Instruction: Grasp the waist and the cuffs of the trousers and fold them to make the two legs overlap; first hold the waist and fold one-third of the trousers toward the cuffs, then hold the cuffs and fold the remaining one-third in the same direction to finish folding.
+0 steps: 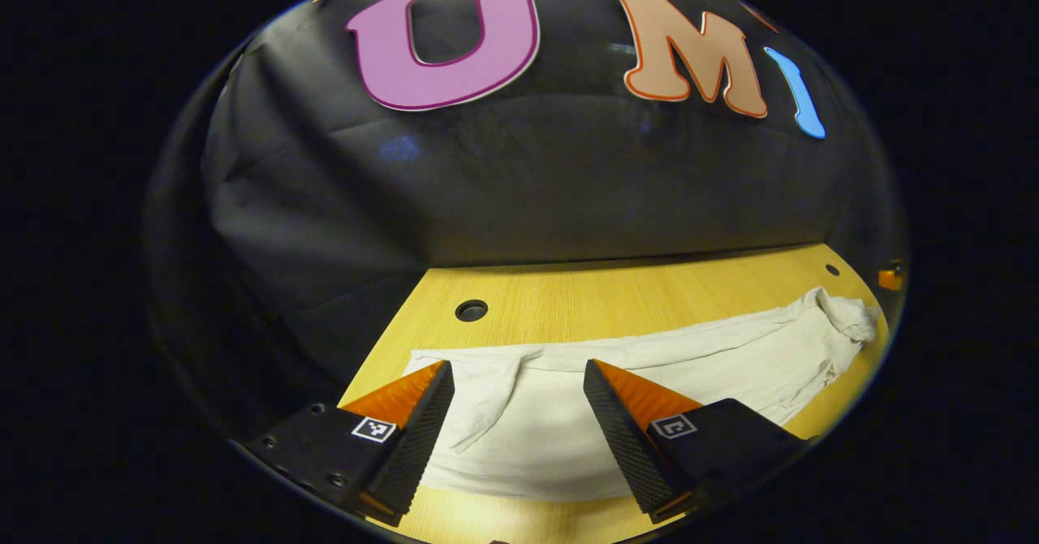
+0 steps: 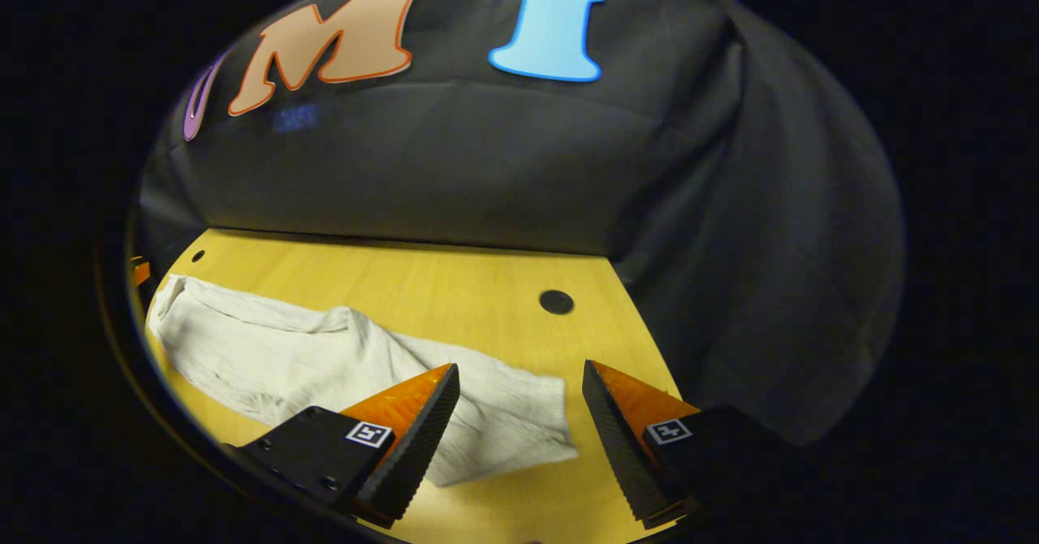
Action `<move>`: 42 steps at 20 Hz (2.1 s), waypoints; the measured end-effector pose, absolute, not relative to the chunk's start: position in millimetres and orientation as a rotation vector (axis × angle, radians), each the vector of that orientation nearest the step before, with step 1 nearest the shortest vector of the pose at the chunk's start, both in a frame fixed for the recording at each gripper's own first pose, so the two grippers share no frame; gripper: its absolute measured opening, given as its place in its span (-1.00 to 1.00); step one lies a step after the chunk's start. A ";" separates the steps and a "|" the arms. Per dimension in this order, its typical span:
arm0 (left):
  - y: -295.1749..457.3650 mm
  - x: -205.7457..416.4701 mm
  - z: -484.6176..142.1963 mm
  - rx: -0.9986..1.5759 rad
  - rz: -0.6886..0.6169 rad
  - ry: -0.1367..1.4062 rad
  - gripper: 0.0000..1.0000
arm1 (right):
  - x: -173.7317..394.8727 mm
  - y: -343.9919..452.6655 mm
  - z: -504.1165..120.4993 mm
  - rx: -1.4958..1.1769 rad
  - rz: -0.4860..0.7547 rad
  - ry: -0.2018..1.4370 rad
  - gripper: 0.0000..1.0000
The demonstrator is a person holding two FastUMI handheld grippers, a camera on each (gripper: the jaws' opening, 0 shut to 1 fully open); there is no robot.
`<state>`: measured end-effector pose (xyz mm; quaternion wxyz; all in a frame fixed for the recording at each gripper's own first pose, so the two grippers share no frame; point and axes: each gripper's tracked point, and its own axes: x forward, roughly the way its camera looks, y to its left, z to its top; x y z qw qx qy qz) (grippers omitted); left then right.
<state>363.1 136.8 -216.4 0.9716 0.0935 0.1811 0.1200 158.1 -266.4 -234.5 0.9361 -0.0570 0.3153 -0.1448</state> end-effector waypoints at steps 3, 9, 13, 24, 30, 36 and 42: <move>133.9 363.7 -210.7 0.209 0.269 0.366 0.94 | 130.9 -295.3 -251.4 -0.095 -0.361 0.695 0.97; 131.6 367.5 -208.3 0.203 0.270 0.364 0.94 | 99.9 -307.8 -298.3 -0.054 -0.385 0.793 0.96; 130.9 366.9 -210.5 0.220 0.264 0.360 0.95 | 108.0 -295.3 -316.7 0.009 -0.349 0.808 0.99; 123.4 373.1 -209.2 0.198 0.278 0.373 0.94 | 121.0 -263.7 -310.7 0.452 -0.276 0.740 0.76; 118.5 379.5 -210.8 0.192 0.274 0.373 0.94 | 125.4 -265.4 -314.8 0.578 -0.254 0.714 0.48; 114.6 386.9 -211.1 0.192 0.262 0.379 0.94 | 136.4 -268.7 -314.5 0.598 -0.244 0.685 0.20; 108.3 391.6 -209.0 0.196 0.240 0.374 0.94 | 142.6 -262.5 -315.8 0.631 -0.232 0.679 -0.43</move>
